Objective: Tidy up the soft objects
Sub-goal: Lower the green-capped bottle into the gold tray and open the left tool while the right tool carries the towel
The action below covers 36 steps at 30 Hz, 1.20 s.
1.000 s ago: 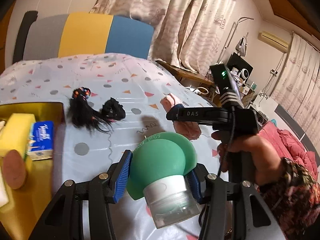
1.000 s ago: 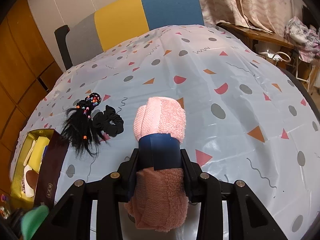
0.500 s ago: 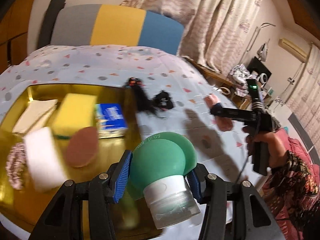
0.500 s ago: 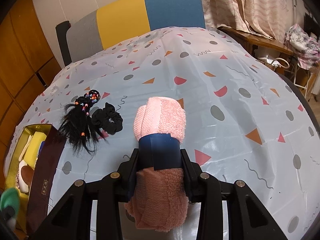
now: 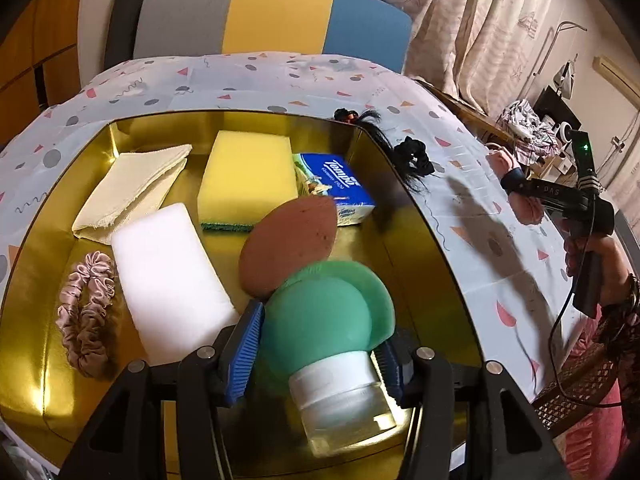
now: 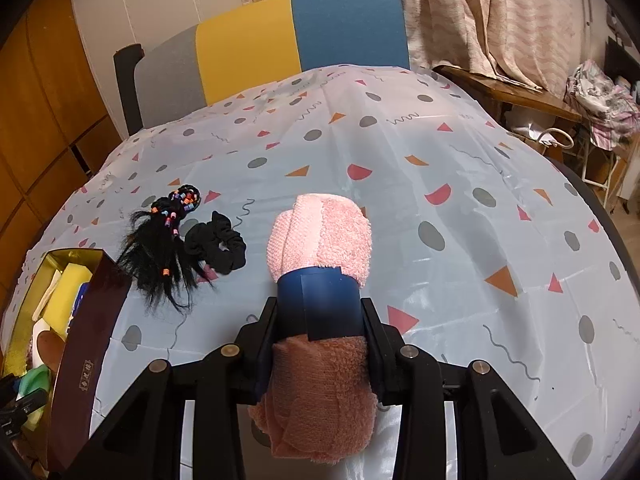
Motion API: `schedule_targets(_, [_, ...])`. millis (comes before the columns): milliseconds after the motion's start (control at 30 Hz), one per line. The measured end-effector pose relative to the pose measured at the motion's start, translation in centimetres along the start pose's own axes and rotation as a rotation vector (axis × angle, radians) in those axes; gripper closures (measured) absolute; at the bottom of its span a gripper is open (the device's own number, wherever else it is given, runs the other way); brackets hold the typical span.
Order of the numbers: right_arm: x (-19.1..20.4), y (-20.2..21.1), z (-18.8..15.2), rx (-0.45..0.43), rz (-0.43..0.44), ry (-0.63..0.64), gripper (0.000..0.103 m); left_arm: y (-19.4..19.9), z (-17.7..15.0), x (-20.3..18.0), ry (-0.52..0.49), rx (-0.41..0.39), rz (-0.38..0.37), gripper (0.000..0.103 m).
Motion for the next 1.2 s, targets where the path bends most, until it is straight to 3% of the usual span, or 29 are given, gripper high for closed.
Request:
schedule_targets(167, [0.8, 0.0, -0.4, -0.004, -0.006, 0.021, 0.064, 0.5, -0.2, 0.4, -0.027, -0.013, 0.041, 0.039])
schedule_targets(633, [5.9, 2.6, -4.2, -0.06, 0.121, 0.02, 0.064, 5.4, -1.9, 1.0, -0.07, -0.133, -0.079, 0.039])
schedule_targets(867, [11.6, 5.0, -6.1, -0.069, 0.208, 0.097, 0.062, 6.6, -1.5, 3.0, 0.037, -0.173, -0.095, 0.039])
schedule_targets(1200, [20.2, 6.0, -7.7, -0.017, 0.328, 0.209, 0.062, 7.7, -1.7, 5.9, 0.196, -0.207, -0.112, 0.039])
Point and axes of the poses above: each gripper's, at about its wrist camera, not at the fingertips, and y roughly against the way its jaws point, x to its left, z to its top, the point moved 2 cm from there along -y, roughly the way its jaws point, and after that the axes turned 9 degrees about x, right-handed, at the moved point
